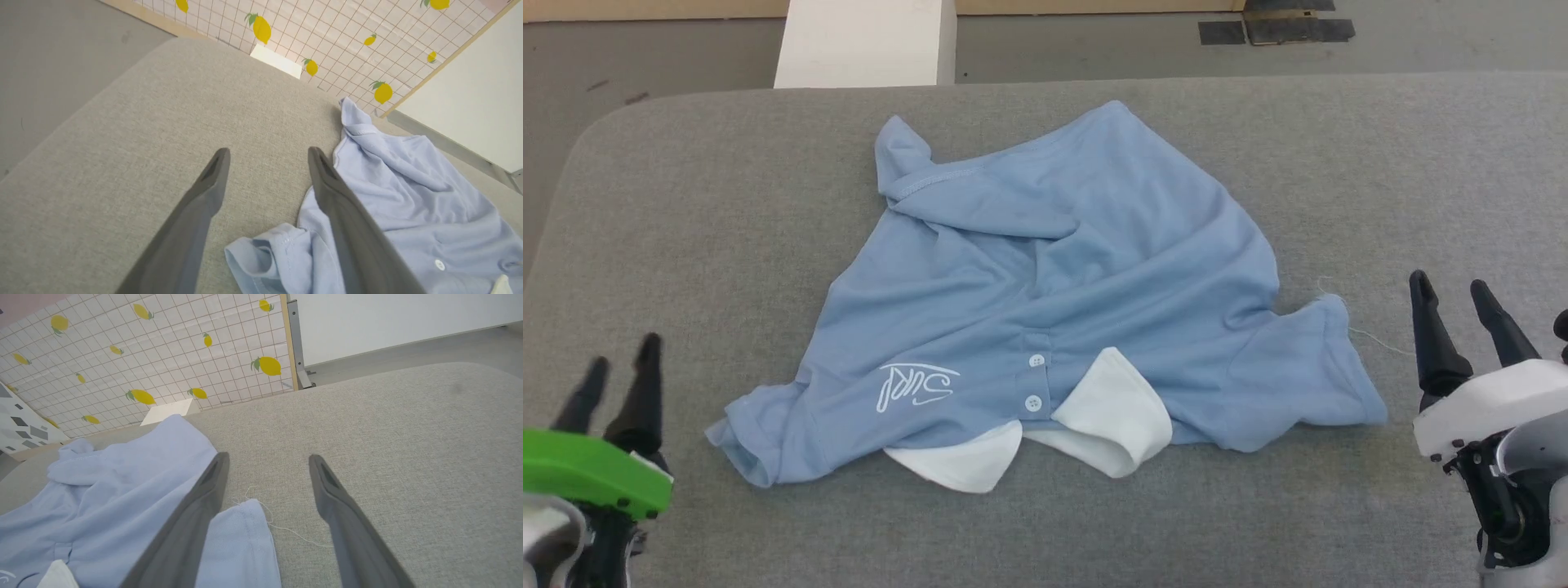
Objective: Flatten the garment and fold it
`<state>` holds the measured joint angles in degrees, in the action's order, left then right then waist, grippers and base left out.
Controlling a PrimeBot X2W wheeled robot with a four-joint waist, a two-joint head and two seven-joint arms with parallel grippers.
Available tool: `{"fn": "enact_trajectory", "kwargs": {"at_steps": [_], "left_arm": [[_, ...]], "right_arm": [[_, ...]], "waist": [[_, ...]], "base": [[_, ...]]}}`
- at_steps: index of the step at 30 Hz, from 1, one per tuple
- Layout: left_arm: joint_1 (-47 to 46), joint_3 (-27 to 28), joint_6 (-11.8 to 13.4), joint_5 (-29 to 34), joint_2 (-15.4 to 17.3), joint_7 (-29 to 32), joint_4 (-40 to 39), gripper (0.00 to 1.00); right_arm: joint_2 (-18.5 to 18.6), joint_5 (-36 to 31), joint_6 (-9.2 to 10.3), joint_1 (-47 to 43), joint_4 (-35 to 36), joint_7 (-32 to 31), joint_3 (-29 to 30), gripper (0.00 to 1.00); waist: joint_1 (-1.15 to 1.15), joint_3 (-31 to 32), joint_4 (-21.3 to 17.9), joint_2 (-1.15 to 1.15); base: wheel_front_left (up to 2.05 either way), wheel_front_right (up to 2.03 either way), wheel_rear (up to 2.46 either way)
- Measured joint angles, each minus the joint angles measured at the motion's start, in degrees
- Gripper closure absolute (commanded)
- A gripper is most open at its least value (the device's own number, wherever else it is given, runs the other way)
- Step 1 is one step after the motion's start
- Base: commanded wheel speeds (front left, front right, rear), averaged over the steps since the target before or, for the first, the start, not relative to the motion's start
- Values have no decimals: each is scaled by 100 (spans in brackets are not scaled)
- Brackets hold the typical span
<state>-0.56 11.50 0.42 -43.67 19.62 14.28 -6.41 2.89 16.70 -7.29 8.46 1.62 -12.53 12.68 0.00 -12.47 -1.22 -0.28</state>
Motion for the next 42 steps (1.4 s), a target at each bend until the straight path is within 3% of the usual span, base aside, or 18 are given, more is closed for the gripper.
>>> {"fn": "enact_trajectory", "kwargs": {"at_steps": [5, 10, 15, 20, 27, 37, 42], "left_arm": [[82, -81, -272, 704, -32, -1256, 309, 0], [75, -248, -390, 959, -140, -1816, 591, 0], [34, -346, -420, 1046, -130, -1979, 631, 0], [-98, -415, -446, 1061, -101, -2000, 614, 0], [-409, -581, -549, 1060, -46, -2049, 595, 0], [-754, -822, -650, 1032, 59, -2235, 754, 0], [-781, -895, -694, 993, 85, -2336, 864, 0]], "right_arm": [[0, 8, 0, -36, -23, -5, 15, 0], [1, -110, 0, -44, 10, -246, 58, 0], [4, -581, 0, 82, 244, -1169, -245, 0], [2, -1042, -1, 923, 268, -2523, -888, 0], [-2, -1751, -1, 2302, -655, -3999, -1479, 0], [1, -2414, -1, 3041, -1983, -4691, -1817, 0], [33, -2316, 8, 3224, -2114, -5001, -1954, 0]], "waist": [[0, -22, -42, 0], [0, -39, -57, 0], [0, -98, -67, 0], [0, -220, -59, 0], [0, -526, 54, 0], [0, -1050, 412, 0], [0, -1203, 565, 0]], "base": [[0, 0, 0], [0, 0, 0], [0, 0, 0], [0, 0, 0], [0, 0, 0], [0, 0, 0], [0, 0, 0]]}}
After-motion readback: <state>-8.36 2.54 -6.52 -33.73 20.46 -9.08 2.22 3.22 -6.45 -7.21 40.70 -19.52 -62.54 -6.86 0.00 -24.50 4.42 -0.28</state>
